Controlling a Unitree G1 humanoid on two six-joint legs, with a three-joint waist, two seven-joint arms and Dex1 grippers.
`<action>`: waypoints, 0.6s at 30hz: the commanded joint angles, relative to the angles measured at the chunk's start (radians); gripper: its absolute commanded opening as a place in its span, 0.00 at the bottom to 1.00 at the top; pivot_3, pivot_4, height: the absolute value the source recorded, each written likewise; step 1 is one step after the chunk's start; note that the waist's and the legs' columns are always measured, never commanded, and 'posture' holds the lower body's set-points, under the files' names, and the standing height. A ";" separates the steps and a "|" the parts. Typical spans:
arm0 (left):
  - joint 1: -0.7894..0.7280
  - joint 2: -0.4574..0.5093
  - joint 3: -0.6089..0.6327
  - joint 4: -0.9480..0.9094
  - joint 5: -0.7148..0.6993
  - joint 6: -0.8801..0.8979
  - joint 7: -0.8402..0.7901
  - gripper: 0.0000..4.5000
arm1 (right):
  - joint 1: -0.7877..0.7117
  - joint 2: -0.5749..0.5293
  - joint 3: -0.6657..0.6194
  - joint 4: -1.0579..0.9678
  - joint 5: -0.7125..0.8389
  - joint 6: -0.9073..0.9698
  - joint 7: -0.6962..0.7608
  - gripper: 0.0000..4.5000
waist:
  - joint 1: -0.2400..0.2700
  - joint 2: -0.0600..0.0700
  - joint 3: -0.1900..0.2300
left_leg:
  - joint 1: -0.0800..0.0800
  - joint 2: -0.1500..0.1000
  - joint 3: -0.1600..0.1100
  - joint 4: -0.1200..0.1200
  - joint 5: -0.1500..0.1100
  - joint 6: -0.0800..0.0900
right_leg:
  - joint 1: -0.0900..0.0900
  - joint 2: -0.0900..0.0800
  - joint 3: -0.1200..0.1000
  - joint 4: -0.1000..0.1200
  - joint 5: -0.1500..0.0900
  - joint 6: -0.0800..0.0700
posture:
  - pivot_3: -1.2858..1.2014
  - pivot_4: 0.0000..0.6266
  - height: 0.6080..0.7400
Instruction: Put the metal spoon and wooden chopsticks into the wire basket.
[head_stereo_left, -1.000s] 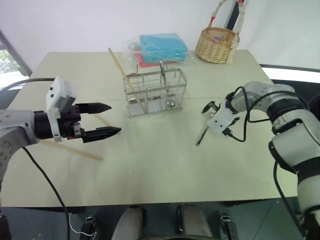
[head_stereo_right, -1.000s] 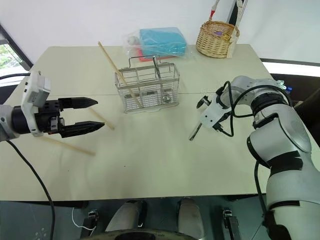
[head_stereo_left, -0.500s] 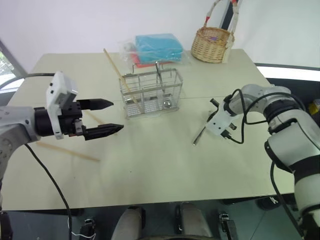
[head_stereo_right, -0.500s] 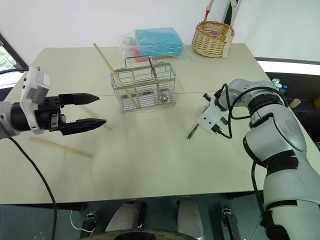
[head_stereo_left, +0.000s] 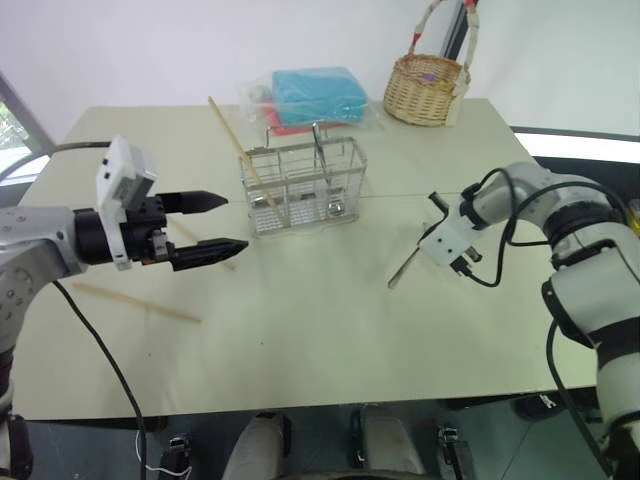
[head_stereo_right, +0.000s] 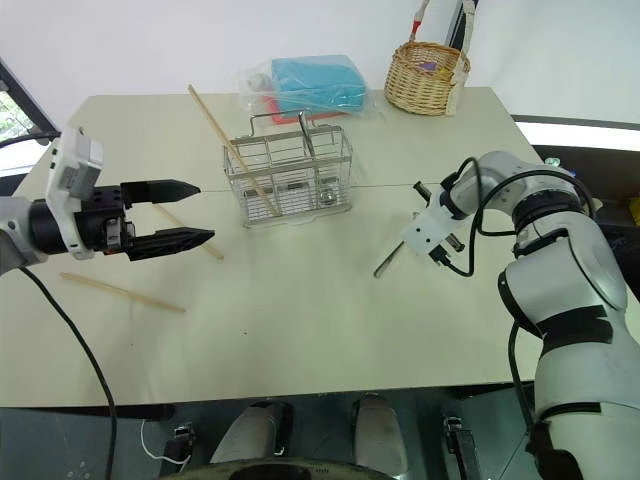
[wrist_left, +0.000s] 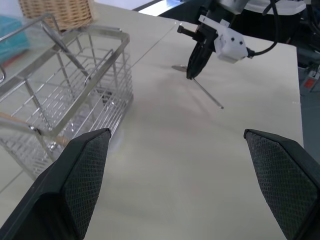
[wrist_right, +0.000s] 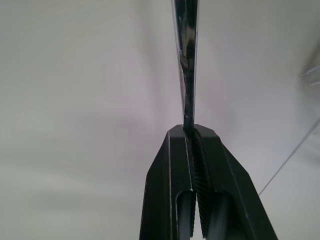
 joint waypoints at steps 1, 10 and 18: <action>-0.033 0.008 0.012 0.018 0.023 -0.040 -0.011 1.00 | 0.074 -0.033 -0.161 -0.284 0.401 0.270 0.314 0.00 | 0.000 0.000 0.000 | 0.000 0.000 0.000 0.000 0.000 0.000 | 0.001 0.000 0.000 0.000 0.000 0.000 | 0.52 0.24 0.40; -0.080 0.008 -0.008 0.083 0.070 -0.081 -0.042 1.00 | 0.163 0.029 -0.434 -1.001 0.841 1.415 -0.023 0.00 | 0.006 0.000 0.000 | -0.002 0.002 -0.003 -0.002 0.000 0.000 | -0.003 -0.001 -0.001 0.001 0.000 -0.001 | 0.52 0.24 0.40; -0.137 -0.014 -0.037 0.118 0.094 -0.100 -0.043 1.00 | 0.161 0.190 -0.443 -0.935 0.712 1.480 -0.358 0.00 | 0.025 -0.001 -0.001 | -0.004 0.000 -0.002 -0.001 0.000 0.000 | -0.010 -0.003 -0.001 -0.001 0.001 -0.002 | 0.52 0.24 0.40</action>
